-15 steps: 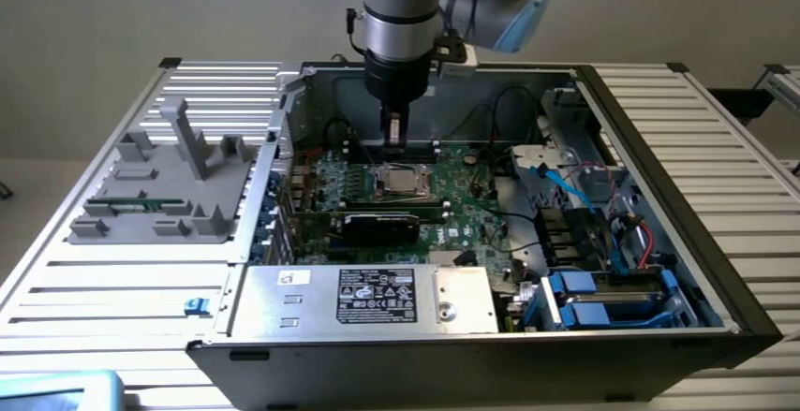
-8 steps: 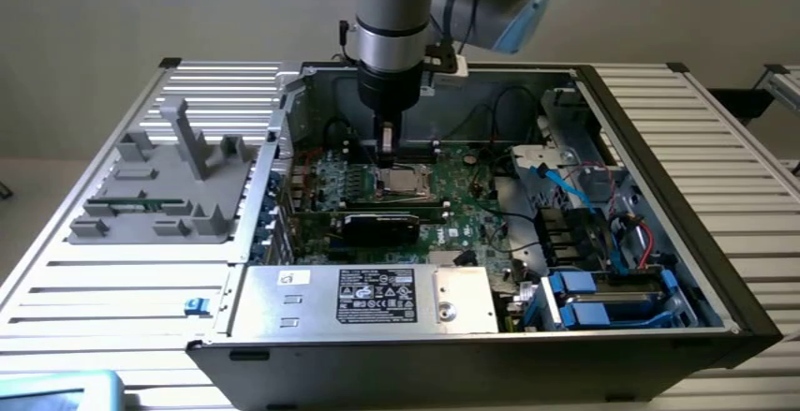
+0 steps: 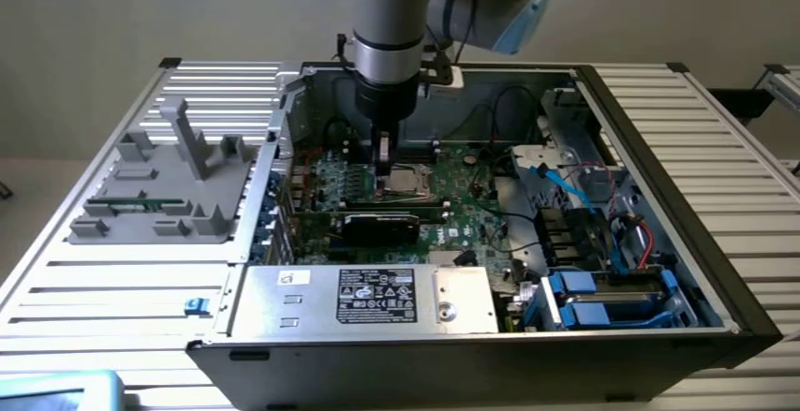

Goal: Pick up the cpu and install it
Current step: 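Close the cpu cover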

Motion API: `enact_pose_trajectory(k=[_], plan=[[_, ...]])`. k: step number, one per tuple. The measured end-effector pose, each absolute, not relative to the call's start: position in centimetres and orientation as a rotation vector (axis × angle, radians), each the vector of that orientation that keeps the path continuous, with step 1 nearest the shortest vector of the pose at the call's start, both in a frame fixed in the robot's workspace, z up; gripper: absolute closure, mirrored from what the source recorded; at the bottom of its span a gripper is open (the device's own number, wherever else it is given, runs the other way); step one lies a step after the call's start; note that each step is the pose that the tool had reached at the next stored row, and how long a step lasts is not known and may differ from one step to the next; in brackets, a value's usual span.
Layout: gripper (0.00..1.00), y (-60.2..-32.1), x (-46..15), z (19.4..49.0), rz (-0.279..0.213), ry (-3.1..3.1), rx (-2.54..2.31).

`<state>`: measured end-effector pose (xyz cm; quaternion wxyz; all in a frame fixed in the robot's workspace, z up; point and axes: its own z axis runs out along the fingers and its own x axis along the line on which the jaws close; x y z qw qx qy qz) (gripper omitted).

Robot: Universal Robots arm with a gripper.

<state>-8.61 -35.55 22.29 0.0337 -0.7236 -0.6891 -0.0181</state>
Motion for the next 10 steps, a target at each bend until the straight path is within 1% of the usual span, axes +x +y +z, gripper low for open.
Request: enact_pose_trajectory(k=[10], plan=[[0.89,-35.6,-9.0,20.8,-0.056,-2.118,-2.227]])
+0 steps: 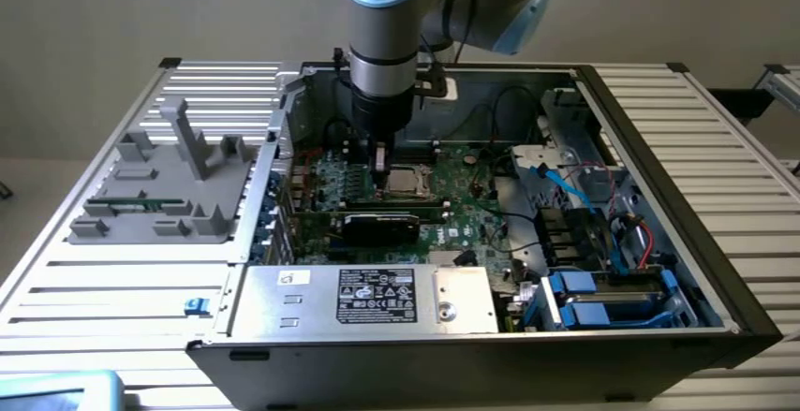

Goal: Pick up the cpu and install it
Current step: 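Close the cpu cover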

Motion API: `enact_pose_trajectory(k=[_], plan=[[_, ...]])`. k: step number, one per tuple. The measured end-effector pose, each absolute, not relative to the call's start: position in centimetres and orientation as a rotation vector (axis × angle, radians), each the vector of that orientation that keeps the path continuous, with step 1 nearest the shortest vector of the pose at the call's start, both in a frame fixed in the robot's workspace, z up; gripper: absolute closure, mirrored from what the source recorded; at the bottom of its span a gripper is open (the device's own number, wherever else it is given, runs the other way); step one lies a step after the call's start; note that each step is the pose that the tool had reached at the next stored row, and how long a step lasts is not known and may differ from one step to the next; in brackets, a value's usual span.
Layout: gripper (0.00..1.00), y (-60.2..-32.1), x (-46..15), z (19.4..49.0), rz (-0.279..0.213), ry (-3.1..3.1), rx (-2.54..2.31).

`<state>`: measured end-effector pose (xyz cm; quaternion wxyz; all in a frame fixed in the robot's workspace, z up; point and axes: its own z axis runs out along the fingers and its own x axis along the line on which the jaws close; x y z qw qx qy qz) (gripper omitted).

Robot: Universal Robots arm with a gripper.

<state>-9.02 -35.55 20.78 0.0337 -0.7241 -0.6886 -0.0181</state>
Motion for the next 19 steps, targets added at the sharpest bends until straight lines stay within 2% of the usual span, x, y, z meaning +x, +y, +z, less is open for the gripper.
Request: enact_pose_trajectory(k=[19], plan=[[0.89,-35.5,-10.0,20.8,-0.056,-2.117,-2.228]])
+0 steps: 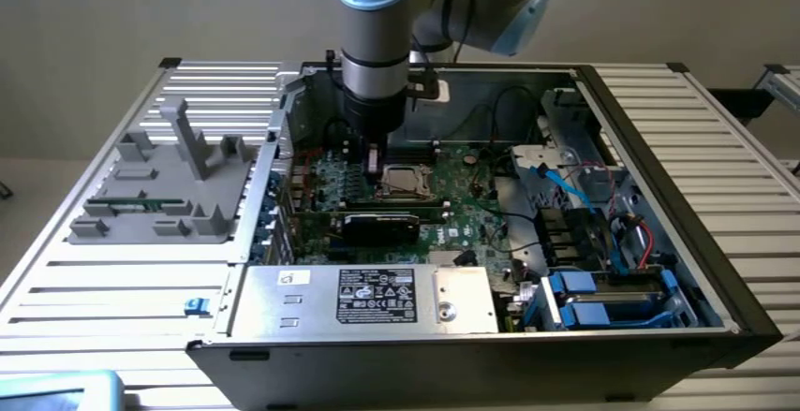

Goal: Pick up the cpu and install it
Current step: 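Close the cpu cover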

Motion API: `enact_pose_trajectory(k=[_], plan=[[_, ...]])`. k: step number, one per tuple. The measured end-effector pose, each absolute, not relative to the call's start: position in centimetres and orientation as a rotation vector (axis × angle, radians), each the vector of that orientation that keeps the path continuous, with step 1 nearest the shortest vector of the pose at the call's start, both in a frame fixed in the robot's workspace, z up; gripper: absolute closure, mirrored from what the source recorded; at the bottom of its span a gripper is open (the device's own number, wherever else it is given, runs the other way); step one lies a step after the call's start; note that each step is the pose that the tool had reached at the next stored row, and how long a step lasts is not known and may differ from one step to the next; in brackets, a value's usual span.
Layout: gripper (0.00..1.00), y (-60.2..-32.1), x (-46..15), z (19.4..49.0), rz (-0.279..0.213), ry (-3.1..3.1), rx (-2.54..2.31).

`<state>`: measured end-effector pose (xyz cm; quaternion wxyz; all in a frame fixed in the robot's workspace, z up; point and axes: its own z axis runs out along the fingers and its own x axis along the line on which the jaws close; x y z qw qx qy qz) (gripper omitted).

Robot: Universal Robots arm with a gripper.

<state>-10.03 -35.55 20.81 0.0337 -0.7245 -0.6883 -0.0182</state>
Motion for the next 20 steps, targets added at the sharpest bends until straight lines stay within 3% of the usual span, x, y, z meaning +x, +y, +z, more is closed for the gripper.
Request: enact_pose_trajectory(k=[20], plan=[[0.89,-35.6,-11.0,29.7,-0.056,-2.117,-2.228]])
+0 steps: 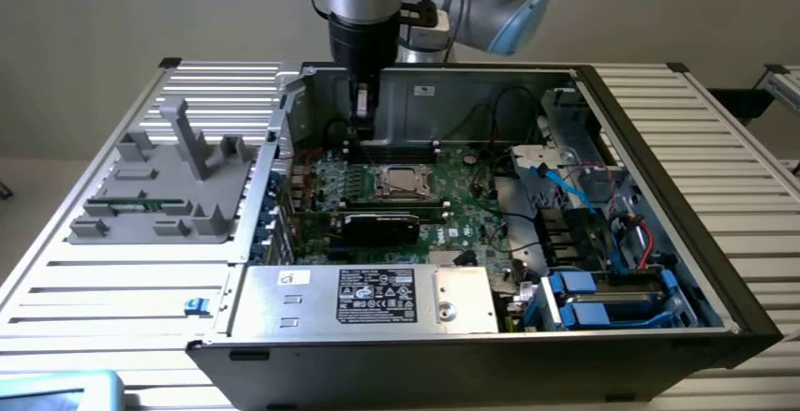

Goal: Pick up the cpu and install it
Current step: 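Close the cpu cover, then install the first cpu locking lever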

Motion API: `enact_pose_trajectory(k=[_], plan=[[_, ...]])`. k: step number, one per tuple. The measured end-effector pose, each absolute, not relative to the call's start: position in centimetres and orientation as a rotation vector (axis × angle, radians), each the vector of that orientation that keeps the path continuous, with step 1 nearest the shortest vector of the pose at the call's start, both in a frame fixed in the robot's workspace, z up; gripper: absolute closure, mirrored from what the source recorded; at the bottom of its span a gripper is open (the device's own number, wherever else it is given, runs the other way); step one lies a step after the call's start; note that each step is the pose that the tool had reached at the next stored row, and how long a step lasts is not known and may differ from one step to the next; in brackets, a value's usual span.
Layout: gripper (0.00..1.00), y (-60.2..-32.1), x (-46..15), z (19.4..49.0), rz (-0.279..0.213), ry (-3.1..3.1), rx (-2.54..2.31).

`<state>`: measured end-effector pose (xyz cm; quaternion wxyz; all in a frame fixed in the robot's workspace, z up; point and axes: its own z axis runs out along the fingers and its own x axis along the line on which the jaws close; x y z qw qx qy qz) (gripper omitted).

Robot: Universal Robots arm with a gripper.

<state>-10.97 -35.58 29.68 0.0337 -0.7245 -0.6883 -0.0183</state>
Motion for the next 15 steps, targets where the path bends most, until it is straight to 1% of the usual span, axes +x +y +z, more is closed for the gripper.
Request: enact_pose_trajectory(k=[3,15], plan=[[0.89,-35.58,-10.98,30.80,-0.056,-2.117,-2.229],[0.89,-35.58,-10.98,30.83,-0.056,-2.117,-2.228]])
